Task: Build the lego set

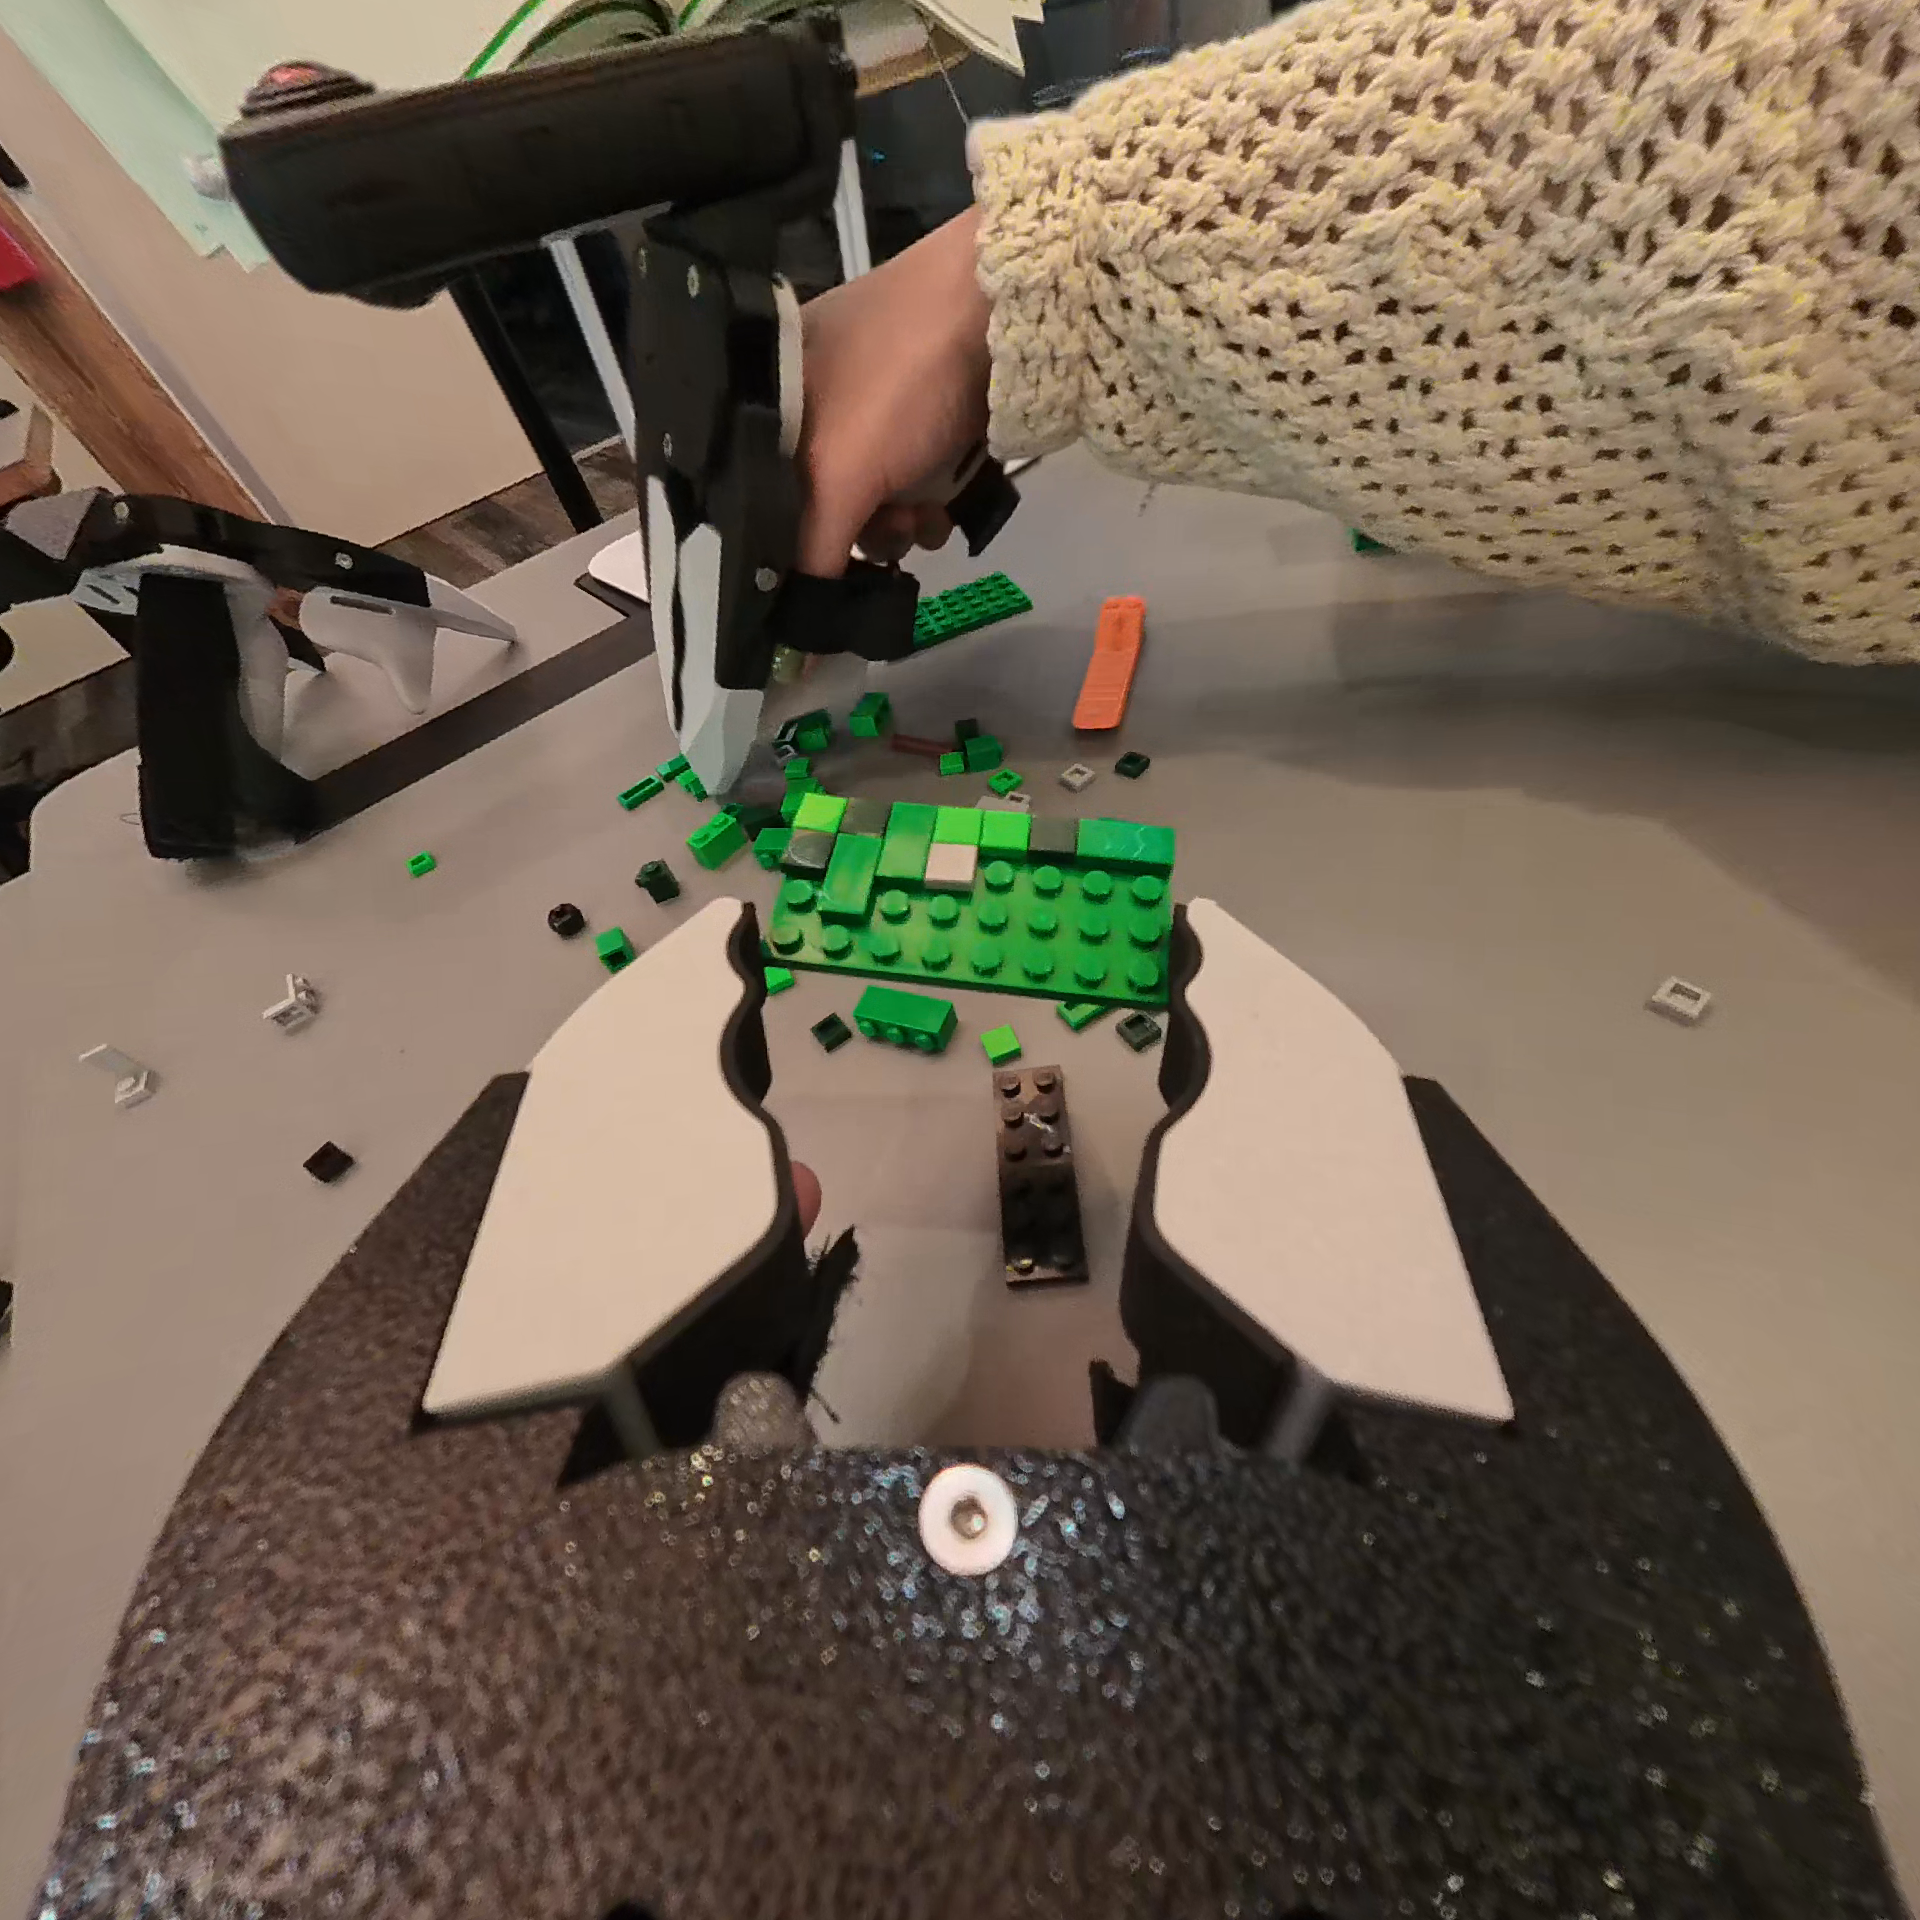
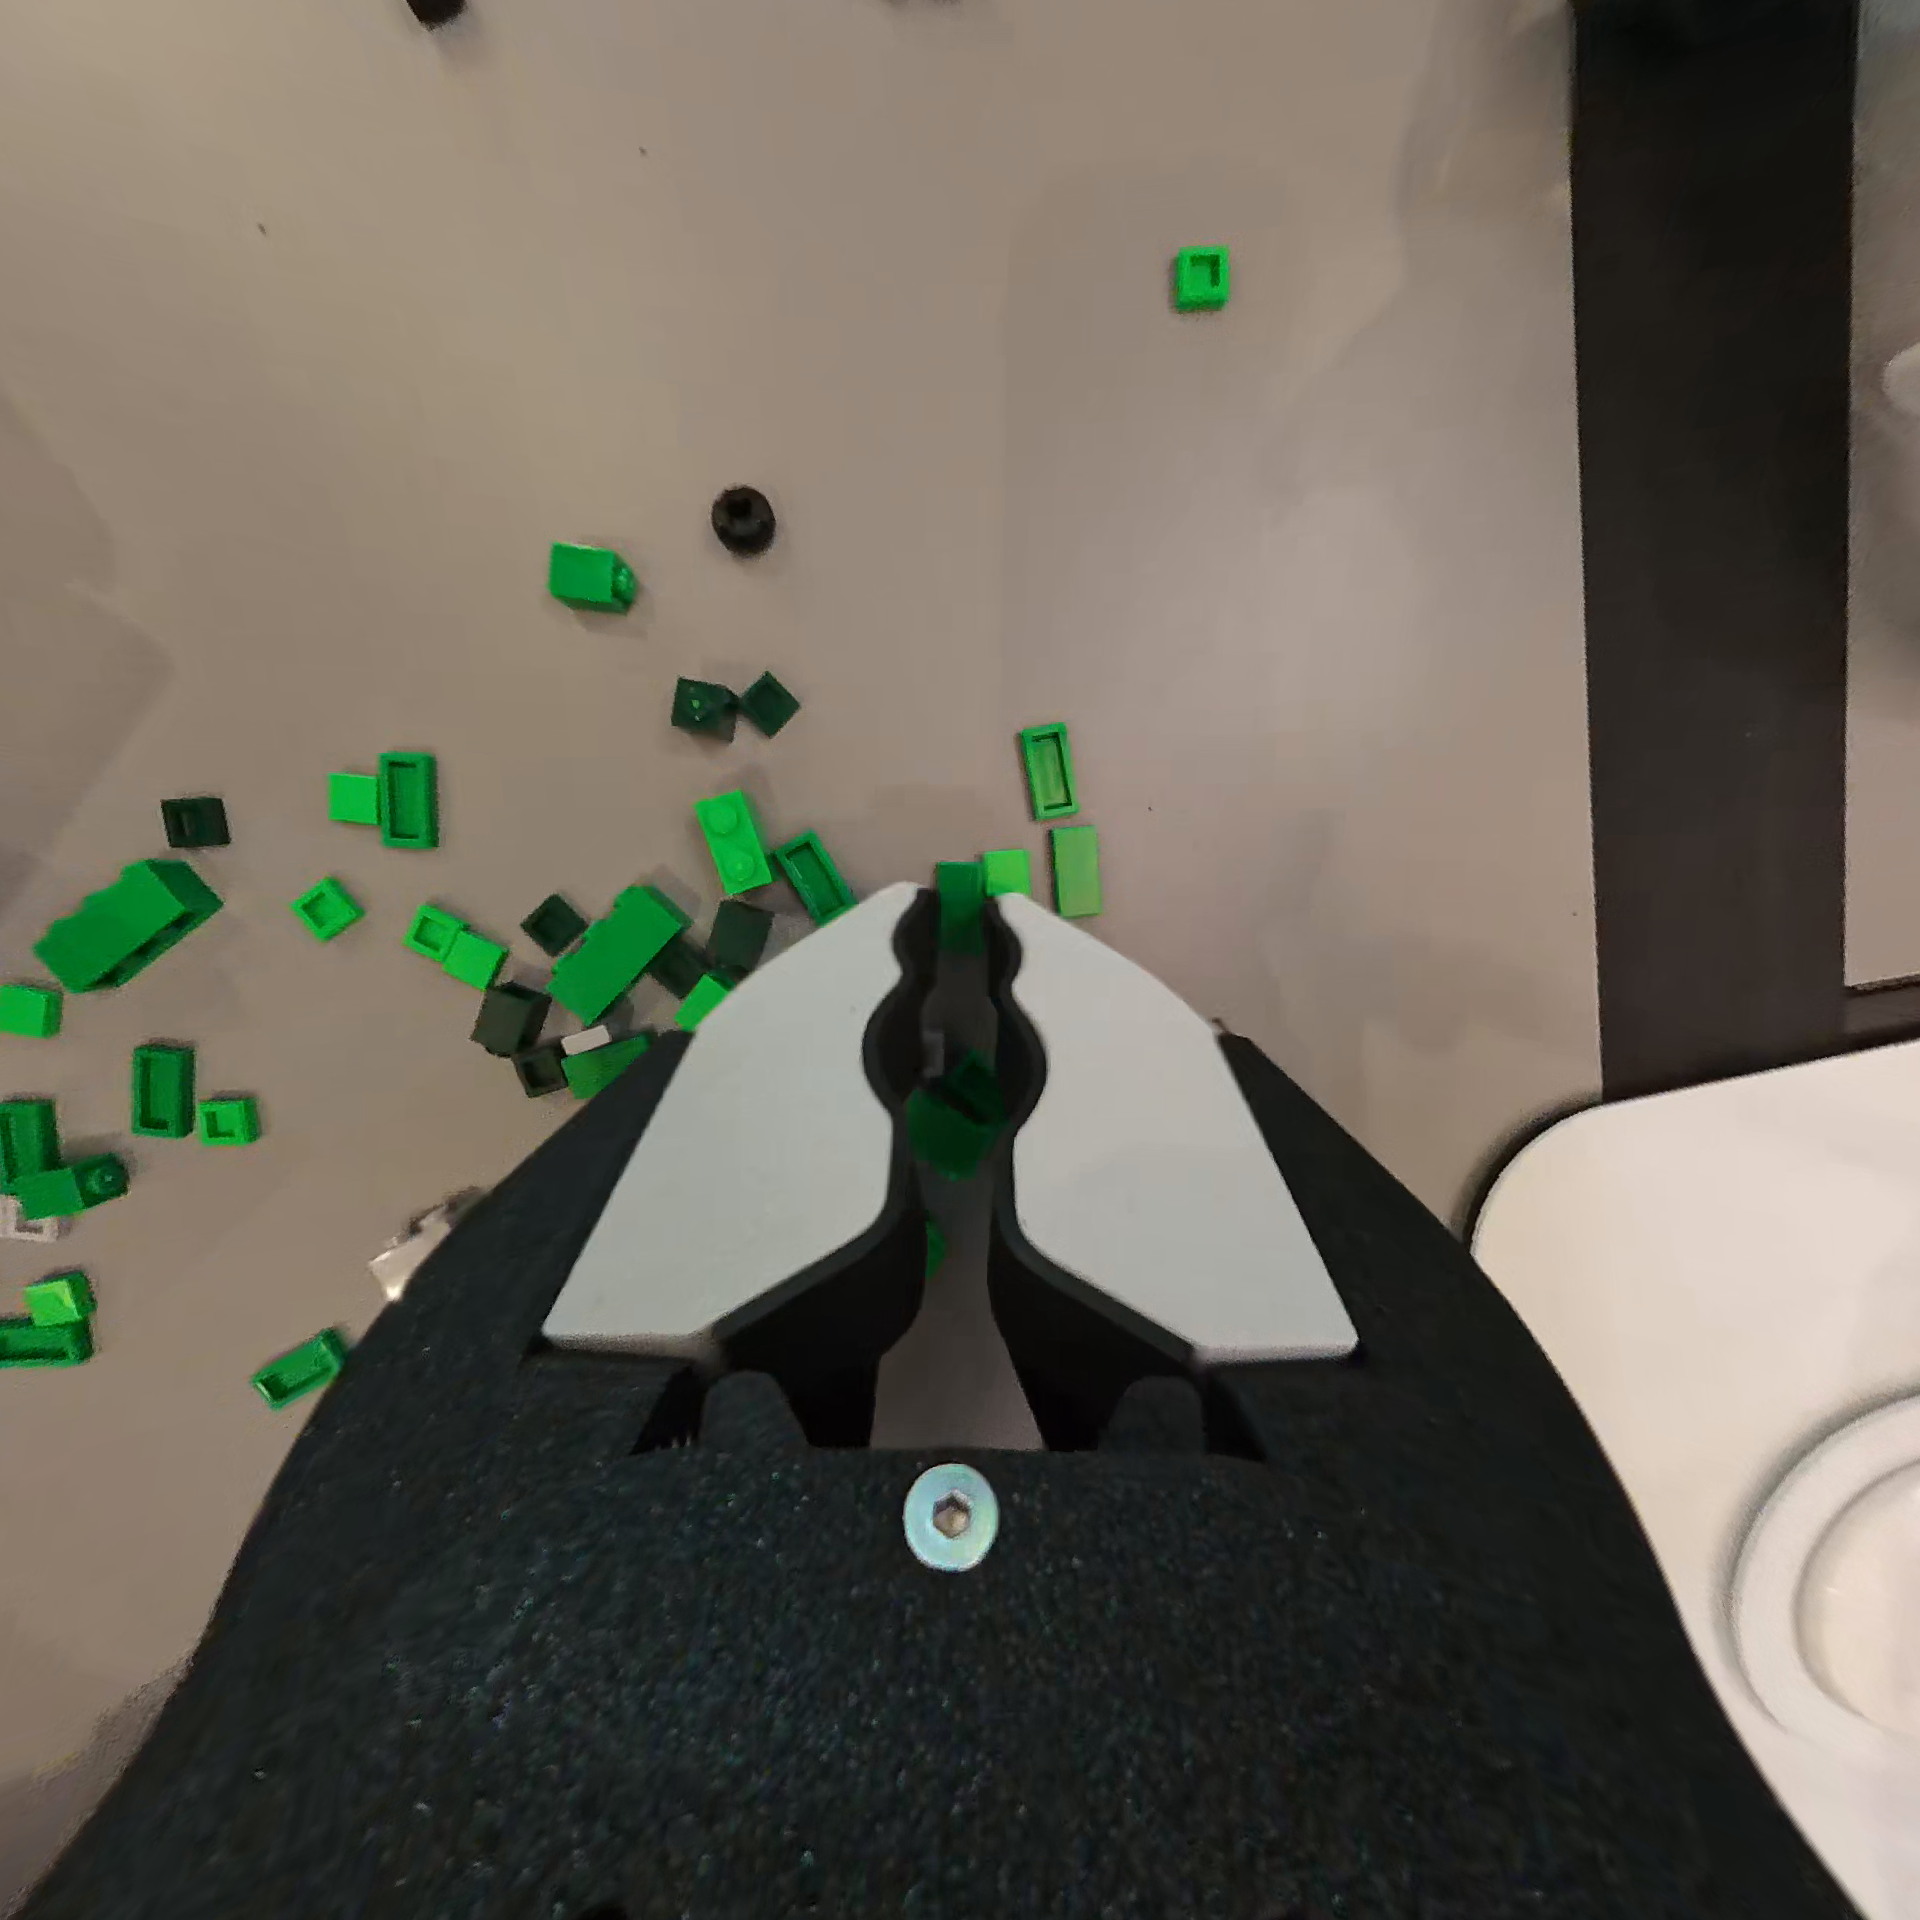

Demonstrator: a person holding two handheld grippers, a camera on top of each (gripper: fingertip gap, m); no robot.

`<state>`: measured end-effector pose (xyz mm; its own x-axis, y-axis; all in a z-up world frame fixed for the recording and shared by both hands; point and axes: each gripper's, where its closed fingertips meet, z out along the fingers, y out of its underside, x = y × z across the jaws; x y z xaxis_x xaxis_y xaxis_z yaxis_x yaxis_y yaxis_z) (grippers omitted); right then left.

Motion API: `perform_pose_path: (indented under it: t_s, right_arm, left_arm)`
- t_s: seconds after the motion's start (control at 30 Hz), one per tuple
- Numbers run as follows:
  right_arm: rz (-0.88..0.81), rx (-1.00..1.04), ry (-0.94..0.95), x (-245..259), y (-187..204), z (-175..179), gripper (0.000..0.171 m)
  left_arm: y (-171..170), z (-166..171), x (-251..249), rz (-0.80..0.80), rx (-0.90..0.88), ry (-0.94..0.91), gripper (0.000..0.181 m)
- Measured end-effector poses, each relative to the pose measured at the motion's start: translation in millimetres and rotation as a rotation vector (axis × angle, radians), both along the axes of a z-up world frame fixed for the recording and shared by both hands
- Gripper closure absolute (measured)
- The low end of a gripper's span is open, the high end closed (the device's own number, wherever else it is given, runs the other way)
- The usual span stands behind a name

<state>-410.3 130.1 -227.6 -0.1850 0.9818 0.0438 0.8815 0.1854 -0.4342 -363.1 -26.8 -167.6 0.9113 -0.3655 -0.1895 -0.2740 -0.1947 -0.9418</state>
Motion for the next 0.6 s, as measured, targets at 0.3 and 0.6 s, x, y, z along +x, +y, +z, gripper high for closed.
perform_pose_path:
  t_s: [0.3, 0.6]
  right_arm:
    - [0.307, -0.089, 0.205, 28.8, -73.8, 44.0, 0.165]
    - [0.653, -0.025, 0.344, 80.4, -182.3, 61.9, 0.164]
  left_arm:
    - [-7.9, -14.0, 15.6, -0.100, -0.129, -0.022, 0.108]
    - [-14.6, -25.4, 27.6, -0.175, -0.206, 0.016, 0.108]
